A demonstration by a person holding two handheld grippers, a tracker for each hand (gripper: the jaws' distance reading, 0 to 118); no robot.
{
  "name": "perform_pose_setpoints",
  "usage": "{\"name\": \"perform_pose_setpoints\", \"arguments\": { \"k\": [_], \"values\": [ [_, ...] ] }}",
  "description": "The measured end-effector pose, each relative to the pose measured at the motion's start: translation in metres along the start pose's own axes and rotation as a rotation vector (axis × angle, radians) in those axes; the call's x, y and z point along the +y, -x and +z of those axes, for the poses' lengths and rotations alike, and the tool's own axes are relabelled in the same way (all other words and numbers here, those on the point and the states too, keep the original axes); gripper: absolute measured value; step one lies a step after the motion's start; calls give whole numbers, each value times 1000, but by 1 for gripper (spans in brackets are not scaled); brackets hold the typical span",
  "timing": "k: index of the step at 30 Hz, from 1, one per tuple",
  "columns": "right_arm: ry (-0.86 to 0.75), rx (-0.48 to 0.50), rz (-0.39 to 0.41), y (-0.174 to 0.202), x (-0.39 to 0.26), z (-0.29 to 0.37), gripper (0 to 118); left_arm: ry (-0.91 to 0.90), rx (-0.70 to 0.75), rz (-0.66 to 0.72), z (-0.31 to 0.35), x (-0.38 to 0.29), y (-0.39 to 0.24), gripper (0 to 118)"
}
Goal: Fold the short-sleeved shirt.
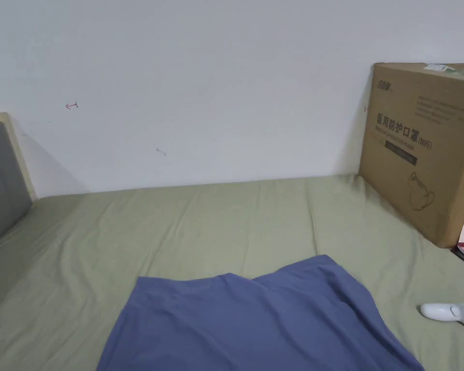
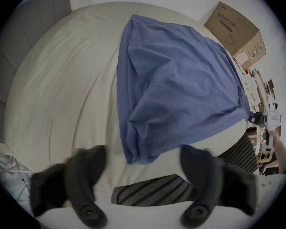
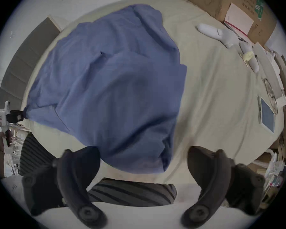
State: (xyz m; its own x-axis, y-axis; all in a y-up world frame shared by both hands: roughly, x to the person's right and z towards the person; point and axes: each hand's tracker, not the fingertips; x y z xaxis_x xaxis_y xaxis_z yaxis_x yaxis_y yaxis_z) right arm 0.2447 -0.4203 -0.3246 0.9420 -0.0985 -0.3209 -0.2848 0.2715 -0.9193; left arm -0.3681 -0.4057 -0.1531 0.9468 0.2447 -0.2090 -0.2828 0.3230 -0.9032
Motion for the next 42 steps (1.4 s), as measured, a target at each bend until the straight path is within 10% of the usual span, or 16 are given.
{"name": "perform_pose_setpoints", "arguments": {
  "k": [5, 13, 15, 17, 19, 21, 25, 30, 34, 37, 42],
  "values": [
    [-97, 42, -37, 10, -2, 32, 108, -168, -112, 70, 37, -4, -7, 103],
    [-824, 166, -62, 67, -11, 139, 103, -774, -10, 24, 128, -13, -77, 97],
    [-987, 196, -69, 86, -16, 157, 78, -910, -4, 27, 138, -21, -92, 67],
    [-1068, 215, -88, 100, -16, 166, 2, -973, 15, 27, 145, -25, -107, 2],
    [-1102, 205, -110, 102, -12, 164, 0, -1059, 142, -16, 150, -33, -118, 1],
    [-1146, 326, -96, 101, -15, 172, 0, -1033, 119, -102, 156, -32, -119, 1],
    [-1180, 258, -16, 104, -18, 183, 0, -734, 144, -166, 155, -8, -102, 1],
    [-975, 293, 14, 105, -9, 154, 0, -102, 8, 72, 72, 21, -35, 1],
    [-898, 311, 27, 114, -10, 139, 0, 37, 66, 101, 8, 12, -12, 31],
    [-869, 300, 51, 113, -9, 130, 0, 50, 135, 96, -22, 12, -6, 95],
    [-840, 291, 64, 116, -7, 130, 0, -7, 14, 109, -53, -3, -5, 118]
  ]
}}
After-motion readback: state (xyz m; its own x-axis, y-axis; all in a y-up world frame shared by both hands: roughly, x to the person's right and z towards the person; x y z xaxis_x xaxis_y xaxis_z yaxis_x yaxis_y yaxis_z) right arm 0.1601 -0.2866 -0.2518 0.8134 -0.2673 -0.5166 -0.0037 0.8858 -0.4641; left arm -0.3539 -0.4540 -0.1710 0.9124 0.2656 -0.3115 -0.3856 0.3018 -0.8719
